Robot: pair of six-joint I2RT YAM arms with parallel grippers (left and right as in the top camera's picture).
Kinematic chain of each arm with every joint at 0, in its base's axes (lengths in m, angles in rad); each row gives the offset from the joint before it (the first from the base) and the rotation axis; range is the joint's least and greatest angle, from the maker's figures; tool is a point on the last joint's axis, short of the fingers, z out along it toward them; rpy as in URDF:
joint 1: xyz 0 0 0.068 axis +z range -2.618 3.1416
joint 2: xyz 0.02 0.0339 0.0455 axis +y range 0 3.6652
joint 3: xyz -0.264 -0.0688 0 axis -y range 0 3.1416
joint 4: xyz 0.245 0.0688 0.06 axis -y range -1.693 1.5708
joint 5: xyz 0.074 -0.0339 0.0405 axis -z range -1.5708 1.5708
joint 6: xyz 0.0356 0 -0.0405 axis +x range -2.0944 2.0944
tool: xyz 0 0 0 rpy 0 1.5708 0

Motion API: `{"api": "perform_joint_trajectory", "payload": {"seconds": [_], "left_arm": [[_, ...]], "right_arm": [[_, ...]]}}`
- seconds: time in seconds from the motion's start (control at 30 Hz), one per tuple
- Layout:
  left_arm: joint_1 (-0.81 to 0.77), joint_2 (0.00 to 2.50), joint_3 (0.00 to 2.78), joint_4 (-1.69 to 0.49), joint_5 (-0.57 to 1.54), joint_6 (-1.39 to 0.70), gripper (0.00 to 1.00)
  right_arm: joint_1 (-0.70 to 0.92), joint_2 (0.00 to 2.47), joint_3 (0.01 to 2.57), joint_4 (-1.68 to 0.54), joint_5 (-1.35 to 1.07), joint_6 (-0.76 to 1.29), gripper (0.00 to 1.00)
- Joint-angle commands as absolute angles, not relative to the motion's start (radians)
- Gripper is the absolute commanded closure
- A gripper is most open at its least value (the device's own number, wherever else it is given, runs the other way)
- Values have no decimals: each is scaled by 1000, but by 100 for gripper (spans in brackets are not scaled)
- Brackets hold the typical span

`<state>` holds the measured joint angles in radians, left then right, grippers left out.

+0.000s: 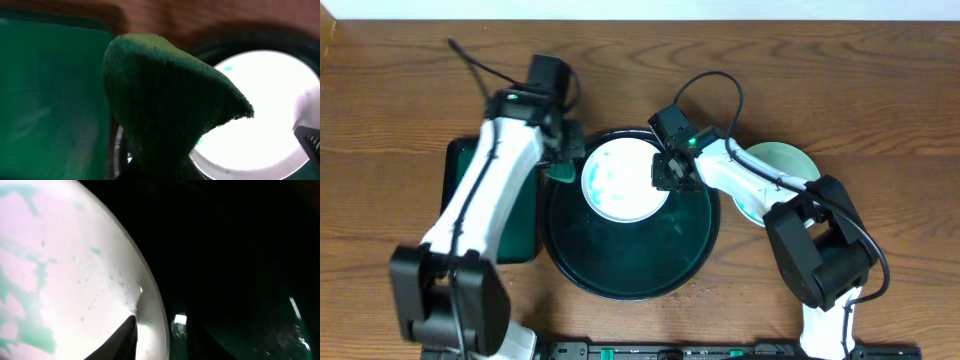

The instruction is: Clean dirty plates on tray and stack at the side

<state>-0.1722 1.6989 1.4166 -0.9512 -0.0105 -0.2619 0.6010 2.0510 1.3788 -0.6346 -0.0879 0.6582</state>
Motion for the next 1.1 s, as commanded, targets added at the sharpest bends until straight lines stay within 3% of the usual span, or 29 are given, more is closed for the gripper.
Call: {"api": "perform_joint_trajectory", "payload": {"seconds": [0.0,0.07,0.27,0.4,0.73,1.07], "left_arm": [[-99,1670,1438,-991,-39,-266,93],[-70,1673,1431,-994,-39,-266,93],[-18,1674,1408,-1023,-38,-266,93],[-16,1674,1408,-1041,-39,-266,93],[-16,1674,1408,-1039,-39,-266,93],[-16,1674,1408,-1039,-39,-266,93]], "right_arm": [[565,2089,1376,-622,-168,638,88],[555,2090,1376,-620,-192,624,99],[564,2057,1385,-605,-224,525,99],[595,1974,1385,-621,-109,469,99],[800,1718,1385,-719,530,376,99],[1085,1676,1385,-844,1271,376,99]]}}
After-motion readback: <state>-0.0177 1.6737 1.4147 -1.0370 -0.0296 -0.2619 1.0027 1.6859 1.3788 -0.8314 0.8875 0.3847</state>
